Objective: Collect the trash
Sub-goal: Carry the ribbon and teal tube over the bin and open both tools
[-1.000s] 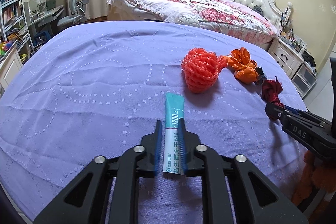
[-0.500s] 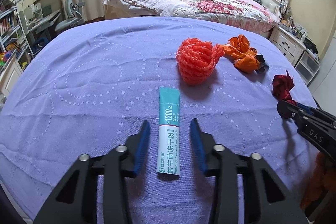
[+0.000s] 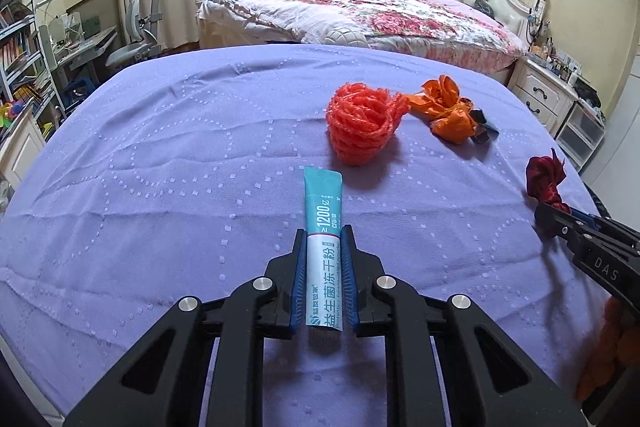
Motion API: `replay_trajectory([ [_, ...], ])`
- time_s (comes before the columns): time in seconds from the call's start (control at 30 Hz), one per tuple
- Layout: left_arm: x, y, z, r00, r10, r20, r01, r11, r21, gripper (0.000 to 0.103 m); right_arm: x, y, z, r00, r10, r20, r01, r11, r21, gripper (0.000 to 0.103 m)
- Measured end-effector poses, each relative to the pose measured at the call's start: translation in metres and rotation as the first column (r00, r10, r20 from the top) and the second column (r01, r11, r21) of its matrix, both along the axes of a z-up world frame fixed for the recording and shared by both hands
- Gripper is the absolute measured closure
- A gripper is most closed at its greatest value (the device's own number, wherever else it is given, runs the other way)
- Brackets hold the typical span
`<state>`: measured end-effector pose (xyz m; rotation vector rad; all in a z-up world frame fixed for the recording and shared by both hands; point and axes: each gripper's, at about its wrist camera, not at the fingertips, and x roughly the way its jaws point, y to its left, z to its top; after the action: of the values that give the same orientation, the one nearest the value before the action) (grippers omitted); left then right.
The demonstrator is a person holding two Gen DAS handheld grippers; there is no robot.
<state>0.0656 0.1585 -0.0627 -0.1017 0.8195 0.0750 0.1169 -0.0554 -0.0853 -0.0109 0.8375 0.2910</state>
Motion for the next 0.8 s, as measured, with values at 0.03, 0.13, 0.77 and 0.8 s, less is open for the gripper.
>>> replay_trajectory([
  [0.03, -0.002, -0.002, 0.001, 1.0, -0.002, 0.005, 0.002, 1.0, -0.006, 0.085, -0.002, -0.002, 0.0, 1.0, -0.003, 0.002, 0.003, 1.0, 0.0, 0.079],
  [0.13, -0.007, -0.012, 0.005, 1.0, -0.016, 0.023, 0.016, 1.0, -0.019, 0.085, -0.009, -0.013, 0.001, 1.0, -0.018, 0.009, 0.018, 1.0, -0.002, 0.079],
  [0.77, 0.005, -0.14, 0.032, 0.954, -0.281, 0.108, 0.284, 0.959, -0.015, 0.085, -0.037, -0.13, 0.019, 0.965, -0.252, 0.066, 0.251, 0.968, 0.016, 0.079],
  [0.8, 0.008, -0.149, 0.032, 0.948, -0.299, 0.106, 0.302, 0.953, -0.018, 0.085, -0.037, -0.138, 0.019, 0.961, -0.269, 0.069, 0.269, 0.963, 0.017, 0.079],
])
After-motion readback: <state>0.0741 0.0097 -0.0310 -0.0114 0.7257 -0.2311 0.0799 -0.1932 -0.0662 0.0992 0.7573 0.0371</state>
